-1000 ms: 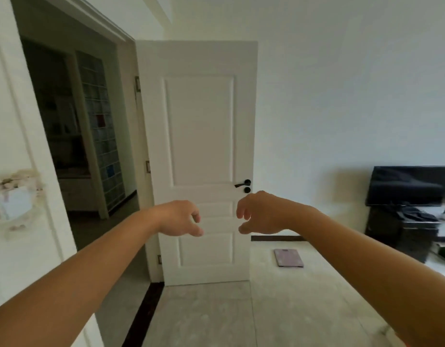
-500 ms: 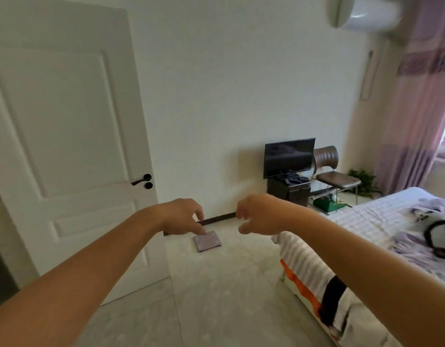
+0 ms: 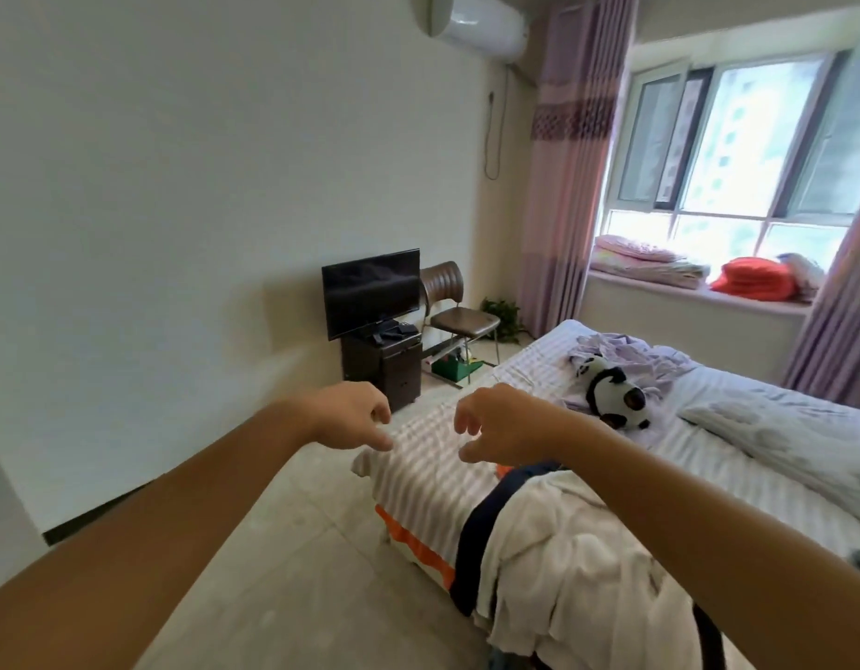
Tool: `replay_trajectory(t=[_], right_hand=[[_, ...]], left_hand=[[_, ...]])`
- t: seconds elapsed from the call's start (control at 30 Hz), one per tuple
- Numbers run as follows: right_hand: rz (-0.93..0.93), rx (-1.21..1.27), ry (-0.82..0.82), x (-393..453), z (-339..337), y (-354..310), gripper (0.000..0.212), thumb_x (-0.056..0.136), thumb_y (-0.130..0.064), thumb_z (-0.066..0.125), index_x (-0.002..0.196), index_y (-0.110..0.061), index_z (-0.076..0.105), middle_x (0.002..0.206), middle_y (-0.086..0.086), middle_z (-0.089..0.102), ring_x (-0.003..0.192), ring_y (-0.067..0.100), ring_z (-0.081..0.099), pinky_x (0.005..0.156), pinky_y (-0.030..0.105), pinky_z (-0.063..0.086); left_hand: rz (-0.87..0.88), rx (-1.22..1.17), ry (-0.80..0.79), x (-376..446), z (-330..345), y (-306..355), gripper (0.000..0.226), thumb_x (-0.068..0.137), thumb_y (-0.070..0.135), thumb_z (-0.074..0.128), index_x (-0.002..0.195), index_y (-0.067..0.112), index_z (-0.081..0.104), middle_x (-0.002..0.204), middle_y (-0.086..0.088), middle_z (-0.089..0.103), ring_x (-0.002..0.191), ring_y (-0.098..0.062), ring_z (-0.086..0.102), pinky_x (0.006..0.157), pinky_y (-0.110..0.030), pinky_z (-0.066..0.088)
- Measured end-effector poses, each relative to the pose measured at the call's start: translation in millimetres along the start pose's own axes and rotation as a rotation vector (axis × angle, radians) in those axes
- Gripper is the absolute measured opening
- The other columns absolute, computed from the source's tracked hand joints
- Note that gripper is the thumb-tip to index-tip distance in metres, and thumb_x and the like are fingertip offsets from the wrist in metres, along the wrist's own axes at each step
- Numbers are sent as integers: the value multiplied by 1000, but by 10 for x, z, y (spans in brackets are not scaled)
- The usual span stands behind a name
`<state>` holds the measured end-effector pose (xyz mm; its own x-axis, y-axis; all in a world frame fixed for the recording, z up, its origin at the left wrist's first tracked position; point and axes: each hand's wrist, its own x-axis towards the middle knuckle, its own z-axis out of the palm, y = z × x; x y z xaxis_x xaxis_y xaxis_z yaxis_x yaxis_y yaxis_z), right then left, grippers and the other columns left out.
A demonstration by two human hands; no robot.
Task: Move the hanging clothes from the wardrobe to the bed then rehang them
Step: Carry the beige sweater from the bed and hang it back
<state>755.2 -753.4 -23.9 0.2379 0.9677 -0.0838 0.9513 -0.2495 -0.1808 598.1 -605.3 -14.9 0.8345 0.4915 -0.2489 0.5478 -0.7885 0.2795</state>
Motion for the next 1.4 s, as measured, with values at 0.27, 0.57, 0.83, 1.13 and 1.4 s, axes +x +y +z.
replay_trajectory(t=[0.27,0.57,0.83,1.13,1.4], right_hand=[[239,42,60,-34,-49,1471,32,85,-34,67,113,-19,65,104,-4,61,93,13,55,80,26,47],[370,91,77,76,78,3224,29,83,-33,67,108,-18,65,102,-2,65,89,15,57,76,27,46],[413,-11,43,434,337,4942,25,86,-30,55,108,-17,58,106,4,60,95,28,60,81,41,53],[556,112,52,927,881,6331,24,90,-27,56,111,-16,58,105,2,63,92,24,61,80,39,53],[778,259,30,1488,2079,7345,26,94,-28,54,119,-20,56,111,0,64,96,22,61,78,35,52]], left_hand=[[172,-16,-100,1512,166,857,44,89,36,68,128,20,57,119,1,56,102,-13,56,93,-30,47],[256,11,-161,2986,580,1846,44,91,33,66,131,16,57,125,-1,55,99,-13,53,90,-27,45],[165,-34,-160,4509,967,2577,42,91,31,66,128,13,58,128,-4,56,112,-19,56,92,-28,46],[65,-57,-217,5897,1609,2788,37,93,32,61,124,13,57,120,-7,61,101,-24,61,91,-39,52],[33,-71,-267,7274,2595,2593,47,93,37,59,134,16,50,132,-5,57,116,-22,56,92,-34,48]])
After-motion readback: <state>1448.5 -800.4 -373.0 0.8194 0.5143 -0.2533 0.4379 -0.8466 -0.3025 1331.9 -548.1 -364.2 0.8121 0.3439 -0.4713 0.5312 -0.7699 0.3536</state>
